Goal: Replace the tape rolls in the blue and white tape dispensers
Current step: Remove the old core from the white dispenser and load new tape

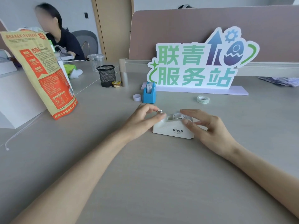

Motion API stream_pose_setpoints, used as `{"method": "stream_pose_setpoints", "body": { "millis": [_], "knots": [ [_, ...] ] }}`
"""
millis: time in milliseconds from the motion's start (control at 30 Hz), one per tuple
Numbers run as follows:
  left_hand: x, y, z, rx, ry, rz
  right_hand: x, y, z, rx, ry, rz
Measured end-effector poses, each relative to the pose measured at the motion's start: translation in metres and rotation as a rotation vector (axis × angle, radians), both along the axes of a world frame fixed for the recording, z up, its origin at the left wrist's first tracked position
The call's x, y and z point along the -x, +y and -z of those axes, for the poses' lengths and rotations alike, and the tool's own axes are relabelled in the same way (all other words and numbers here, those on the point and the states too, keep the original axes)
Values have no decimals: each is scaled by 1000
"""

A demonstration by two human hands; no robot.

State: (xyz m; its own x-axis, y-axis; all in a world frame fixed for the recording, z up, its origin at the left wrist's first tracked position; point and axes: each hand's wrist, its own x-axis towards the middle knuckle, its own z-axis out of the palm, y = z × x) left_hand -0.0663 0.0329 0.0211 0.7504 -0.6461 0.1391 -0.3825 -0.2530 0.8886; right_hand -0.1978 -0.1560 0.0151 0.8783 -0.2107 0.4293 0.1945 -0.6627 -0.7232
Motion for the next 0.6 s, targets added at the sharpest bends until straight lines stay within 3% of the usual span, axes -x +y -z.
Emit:
{"method": "stream_pose_setpoints", "body": {
  "millis": [233, 600],
  "knots": [
    [-3, -5, 13, 69, 22, 83, -6, 4, -3, -349, -60, 27],
    [-6, -5, 12, 12, -4, 107, -1, 3, -17, -133, 6, 32]
  ]
}}
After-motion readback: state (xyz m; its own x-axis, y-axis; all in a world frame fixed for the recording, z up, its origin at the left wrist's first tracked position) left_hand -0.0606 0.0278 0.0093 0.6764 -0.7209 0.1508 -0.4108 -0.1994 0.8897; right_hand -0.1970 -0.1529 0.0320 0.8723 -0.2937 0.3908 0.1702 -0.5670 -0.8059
